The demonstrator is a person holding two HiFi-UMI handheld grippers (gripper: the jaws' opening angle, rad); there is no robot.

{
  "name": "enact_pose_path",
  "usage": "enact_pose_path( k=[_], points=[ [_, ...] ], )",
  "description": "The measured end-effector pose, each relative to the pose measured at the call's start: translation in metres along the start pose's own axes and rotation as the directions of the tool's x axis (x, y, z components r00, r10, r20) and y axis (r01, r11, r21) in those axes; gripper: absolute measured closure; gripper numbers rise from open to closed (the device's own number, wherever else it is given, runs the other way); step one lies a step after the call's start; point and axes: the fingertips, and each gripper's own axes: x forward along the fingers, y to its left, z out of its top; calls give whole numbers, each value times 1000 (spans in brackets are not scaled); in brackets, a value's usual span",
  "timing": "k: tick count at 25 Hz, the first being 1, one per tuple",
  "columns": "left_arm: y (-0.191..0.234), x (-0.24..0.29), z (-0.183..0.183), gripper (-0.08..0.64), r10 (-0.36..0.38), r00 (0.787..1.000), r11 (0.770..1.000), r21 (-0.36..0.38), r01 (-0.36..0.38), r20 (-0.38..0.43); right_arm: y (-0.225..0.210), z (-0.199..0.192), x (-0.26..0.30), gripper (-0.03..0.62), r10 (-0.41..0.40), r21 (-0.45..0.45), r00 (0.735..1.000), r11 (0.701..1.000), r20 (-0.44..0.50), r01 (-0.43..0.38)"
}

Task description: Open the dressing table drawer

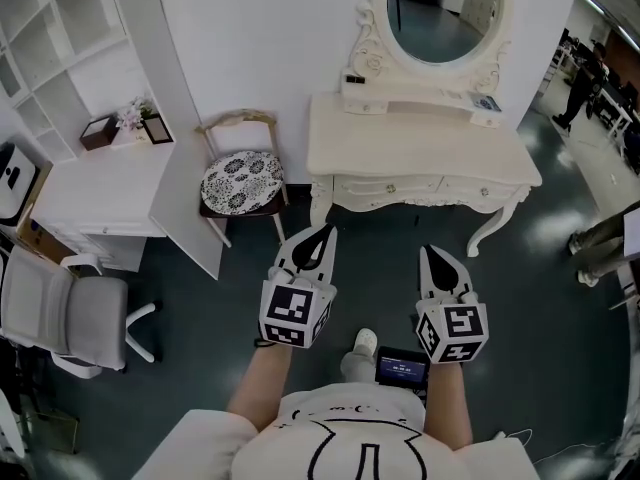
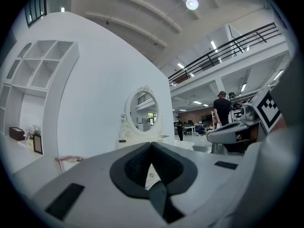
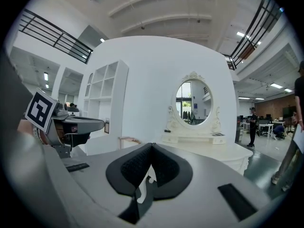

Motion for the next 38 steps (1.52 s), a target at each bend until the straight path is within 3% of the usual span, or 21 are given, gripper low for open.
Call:
enact_pose_path(
  k=[21,38],
  points=[
    [10,167,-1,557,79,996,997,-8,-79,-41,-117,7,131,568,114,23,993,993,3,-115],
    [8,222,-2,558,101,994,995,-6,-101,-41,-159,5,164,568,151,27,988,988,17,-152]
  ],
)
